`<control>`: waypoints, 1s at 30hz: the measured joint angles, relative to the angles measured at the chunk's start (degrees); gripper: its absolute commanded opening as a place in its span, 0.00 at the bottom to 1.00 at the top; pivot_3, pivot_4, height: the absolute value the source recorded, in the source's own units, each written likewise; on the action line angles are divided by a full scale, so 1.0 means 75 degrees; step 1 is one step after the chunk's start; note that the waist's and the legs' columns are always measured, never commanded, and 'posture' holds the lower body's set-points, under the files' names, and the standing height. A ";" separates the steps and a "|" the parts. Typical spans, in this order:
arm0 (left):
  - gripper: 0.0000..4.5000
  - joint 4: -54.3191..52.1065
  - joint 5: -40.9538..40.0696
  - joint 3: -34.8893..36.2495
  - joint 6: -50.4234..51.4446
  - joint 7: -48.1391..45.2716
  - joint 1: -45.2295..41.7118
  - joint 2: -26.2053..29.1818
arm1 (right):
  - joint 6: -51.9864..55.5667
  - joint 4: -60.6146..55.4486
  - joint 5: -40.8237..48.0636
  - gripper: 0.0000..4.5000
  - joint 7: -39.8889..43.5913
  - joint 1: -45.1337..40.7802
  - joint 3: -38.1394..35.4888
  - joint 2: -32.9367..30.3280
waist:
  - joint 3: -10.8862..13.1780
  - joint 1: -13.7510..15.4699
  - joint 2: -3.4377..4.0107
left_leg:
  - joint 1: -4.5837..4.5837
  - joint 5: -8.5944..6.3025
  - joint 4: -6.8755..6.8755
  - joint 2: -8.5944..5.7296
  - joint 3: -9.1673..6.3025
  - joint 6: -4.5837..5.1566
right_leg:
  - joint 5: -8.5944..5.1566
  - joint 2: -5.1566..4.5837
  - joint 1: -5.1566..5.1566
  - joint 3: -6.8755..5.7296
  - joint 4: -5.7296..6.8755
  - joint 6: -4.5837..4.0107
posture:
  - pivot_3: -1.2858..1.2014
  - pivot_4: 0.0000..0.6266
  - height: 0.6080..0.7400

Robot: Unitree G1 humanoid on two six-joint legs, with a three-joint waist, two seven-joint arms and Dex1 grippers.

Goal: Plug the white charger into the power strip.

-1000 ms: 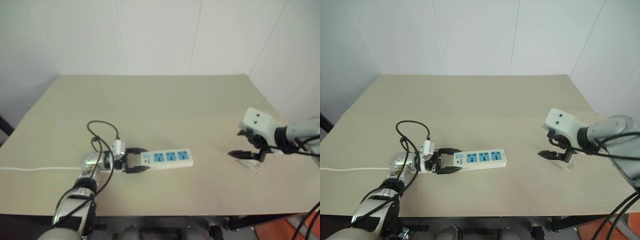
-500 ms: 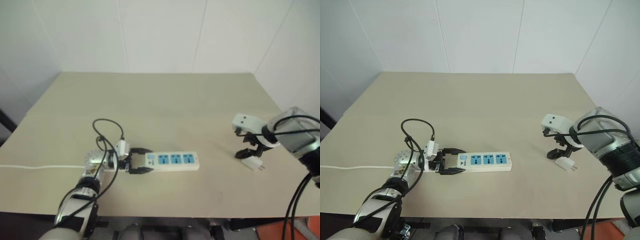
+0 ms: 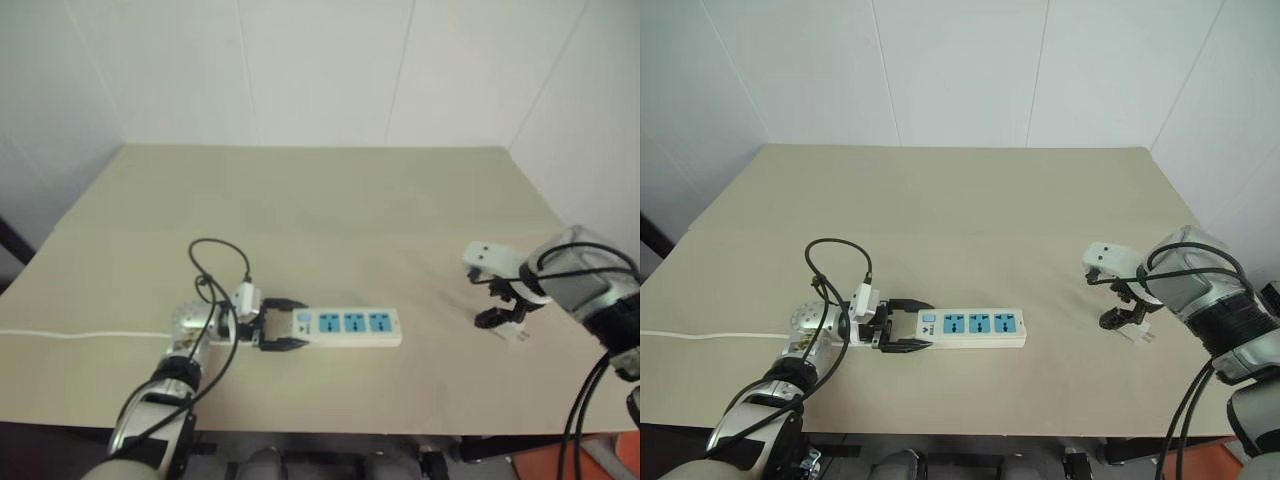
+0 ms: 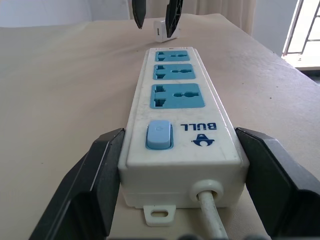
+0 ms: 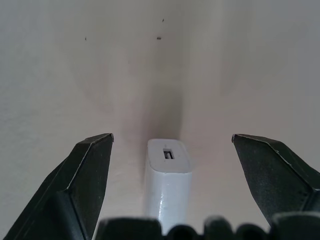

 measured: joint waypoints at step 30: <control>0.71 -0.0036 0.0043 0.0016 -0.0139 -0.0005 0.0039 0.0020 | 0.0089 -0.0572 -0.0297 0.25 0.0144 0.0036 -0.0247 0.0177 | -0.0004 -0.0022 0.0012 | 0.0003 0.0000 0.0008 0.0000 -0.0001 0.0000 | 0.0001 0.0002 0.0000 0.0001 0.0016 0.0000 | 0.52 0.24 1.00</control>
